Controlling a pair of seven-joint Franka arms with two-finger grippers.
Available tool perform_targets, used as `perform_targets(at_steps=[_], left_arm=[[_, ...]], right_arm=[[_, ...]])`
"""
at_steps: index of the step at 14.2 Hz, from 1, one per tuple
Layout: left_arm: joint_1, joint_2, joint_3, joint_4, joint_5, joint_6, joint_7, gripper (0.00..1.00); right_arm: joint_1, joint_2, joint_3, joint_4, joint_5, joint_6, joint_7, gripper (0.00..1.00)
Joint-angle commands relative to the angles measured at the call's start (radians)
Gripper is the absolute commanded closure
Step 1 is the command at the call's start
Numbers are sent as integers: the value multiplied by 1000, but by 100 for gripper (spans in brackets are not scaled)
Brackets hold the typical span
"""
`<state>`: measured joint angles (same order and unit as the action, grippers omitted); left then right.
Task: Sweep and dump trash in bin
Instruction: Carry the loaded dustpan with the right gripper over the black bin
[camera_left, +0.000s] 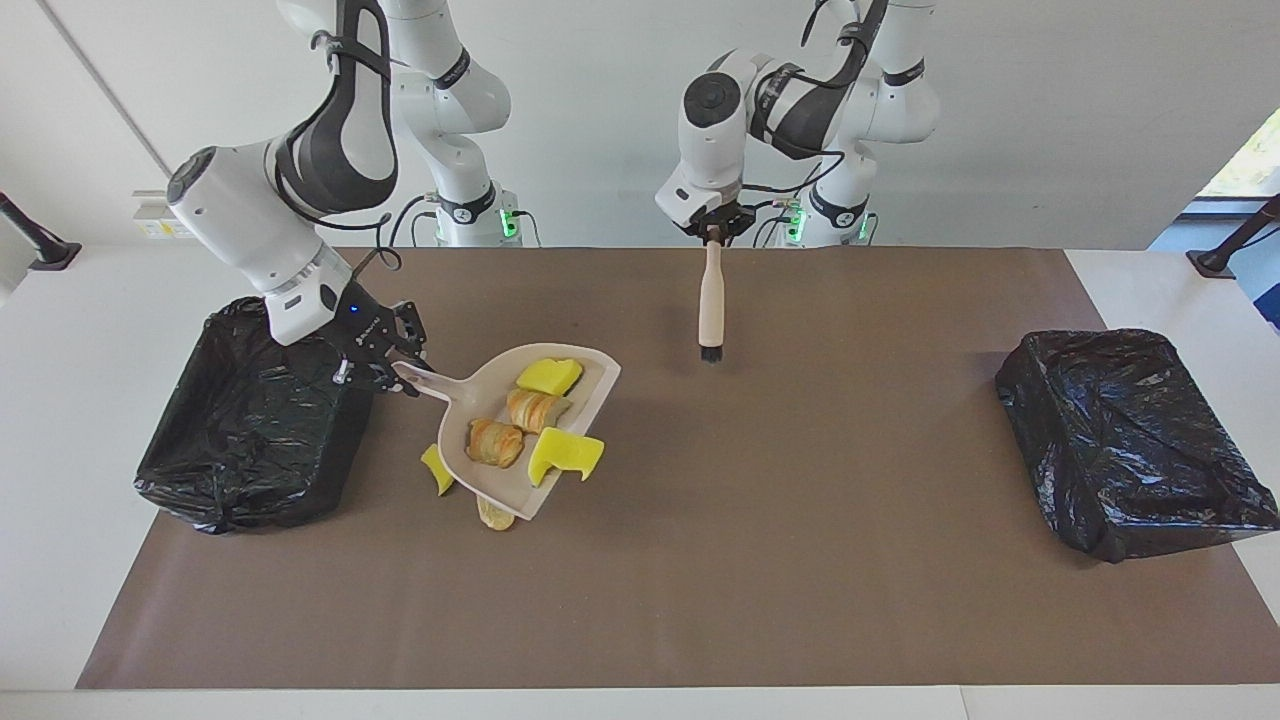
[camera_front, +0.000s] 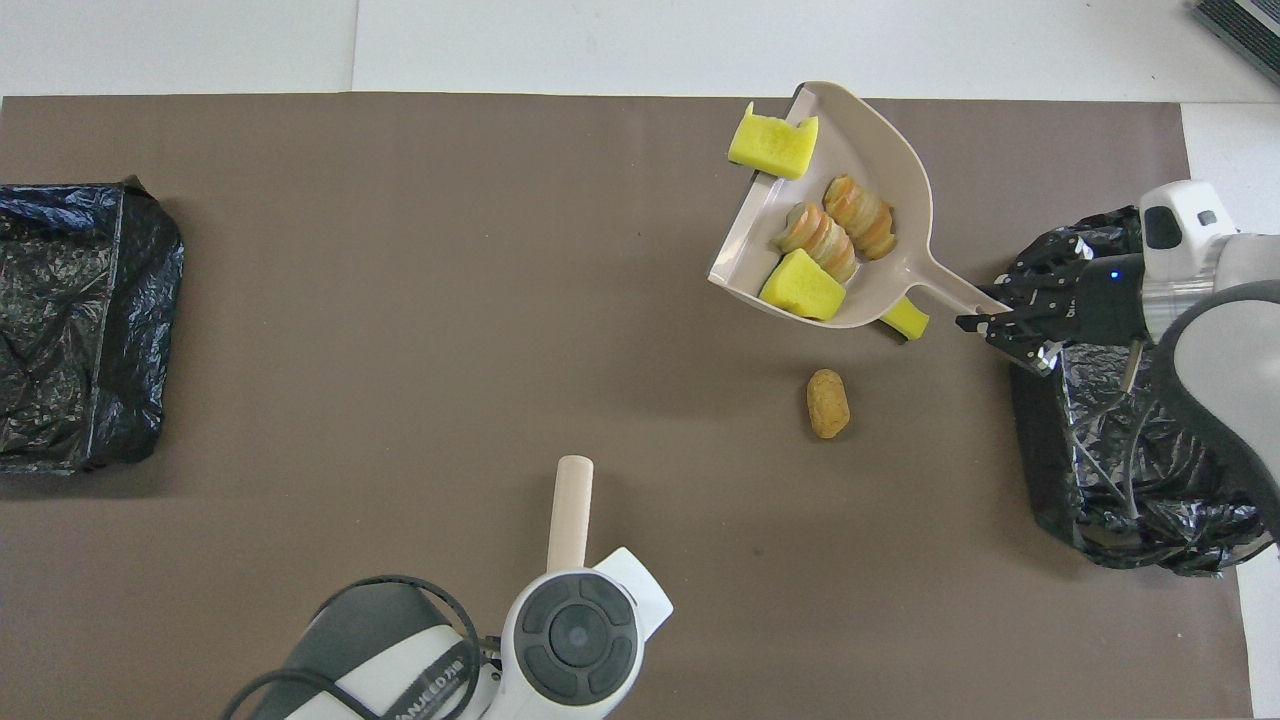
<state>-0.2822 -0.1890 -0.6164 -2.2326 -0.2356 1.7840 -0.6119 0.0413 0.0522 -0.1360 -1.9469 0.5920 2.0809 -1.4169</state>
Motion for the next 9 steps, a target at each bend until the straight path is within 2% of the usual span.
perform_targets(at_steps=[1, 3, 5, 7, 9], left_arm=[[-35, -115, -55, -131, -83, 104, -53, 100], [-38, -126, -132, -165, -151, 159, -168, 100], [-43, -126, -190, -200, -191, 225, -206, 100], [-63, -126, -206, -242, -234, 296, -223, 100], [-64, -121, -209, -242, -237, 304, -223, 100]], right_arm=[[-3, -38, -27, 9, 75, -21, -39, 100], [-3, -55, -60, 13, 141, -67, -82, 100], [-3, -66, -111, 14, 207, -128, -152, 100], [-3, -72, -155, 26, 227, -195, -187, 100], [-1, -92, -174, 29, 232, -238, -209, 100]])
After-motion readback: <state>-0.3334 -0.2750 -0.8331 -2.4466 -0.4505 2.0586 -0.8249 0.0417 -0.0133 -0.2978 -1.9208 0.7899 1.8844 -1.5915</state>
